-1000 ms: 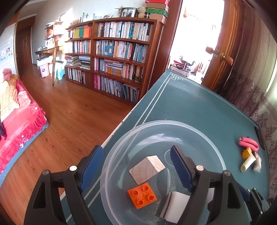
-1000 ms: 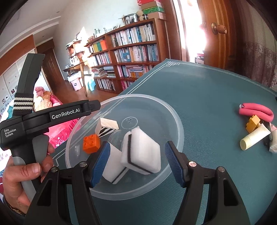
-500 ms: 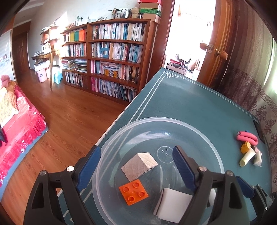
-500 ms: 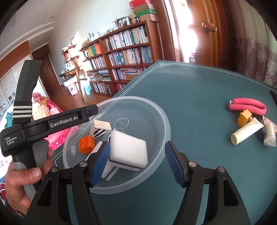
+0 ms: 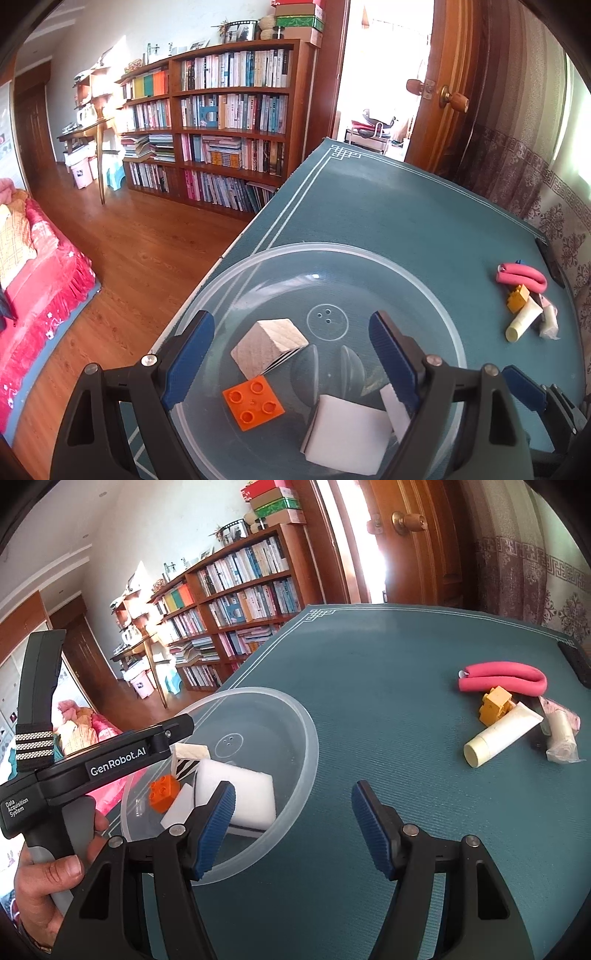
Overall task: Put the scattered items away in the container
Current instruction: 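Lower the second sponge into the clear container and open the right tool, then move the right tool back and grasp the gauze roll in its plastic bag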
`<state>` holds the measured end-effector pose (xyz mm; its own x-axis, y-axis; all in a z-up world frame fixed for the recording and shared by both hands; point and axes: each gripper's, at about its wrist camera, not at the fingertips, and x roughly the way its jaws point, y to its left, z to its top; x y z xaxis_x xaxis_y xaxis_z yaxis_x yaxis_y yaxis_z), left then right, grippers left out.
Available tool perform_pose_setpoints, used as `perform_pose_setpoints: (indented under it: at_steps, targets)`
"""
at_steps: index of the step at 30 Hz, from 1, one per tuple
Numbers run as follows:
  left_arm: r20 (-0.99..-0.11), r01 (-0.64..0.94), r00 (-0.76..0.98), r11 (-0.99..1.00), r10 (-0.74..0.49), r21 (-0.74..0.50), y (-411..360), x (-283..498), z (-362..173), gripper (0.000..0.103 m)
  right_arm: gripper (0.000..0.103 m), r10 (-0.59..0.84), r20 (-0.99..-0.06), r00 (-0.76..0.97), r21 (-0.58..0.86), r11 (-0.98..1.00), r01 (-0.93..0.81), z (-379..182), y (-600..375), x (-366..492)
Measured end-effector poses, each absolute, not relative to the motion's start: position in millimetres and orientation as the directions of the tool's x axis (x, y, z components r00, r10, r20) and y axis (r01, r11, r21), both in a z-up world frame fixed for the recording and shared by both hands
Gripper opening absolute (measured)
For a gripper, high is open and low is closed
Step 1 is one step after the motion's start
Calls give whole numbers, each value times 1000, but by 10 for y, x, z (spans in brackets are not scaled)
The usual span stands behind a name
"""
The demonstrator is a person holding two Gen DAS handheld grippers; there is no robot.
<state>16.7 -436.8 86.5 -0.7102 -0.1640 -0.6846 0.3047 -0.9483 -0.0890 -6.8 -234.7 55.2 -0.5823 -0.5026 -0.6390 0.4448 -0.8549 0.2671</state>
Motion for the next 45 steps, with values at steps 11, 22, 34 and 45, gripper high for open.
perform_pose_setpoints:
  at_steps: [11, 22, 34, 45]
  targets:
    - [-690, 259, -709, -964, -147, -61, -4115, 119, 881, 89, 69, -470, -652, -595, 293, -880, 374, 487, -2096, -179]
    - [-702, 194, -704, -980, -112, -38, -3787, 13, 884, 89, 69, -427, -660, -618, 305, -904, 298, 419, -1724, -270]
    - [-707, 129, -702, -992, -87, -5, -3426, -114, 904, 89, 69, -364, -670, -647, 319, -928, 193, 328, -1222, -337]
    - [-714, 56, -699, -998, -38, -3, -3033, -237, 920, 89, 69, -276, -663, -696, 298, -950, 92, 401, -727, -417]
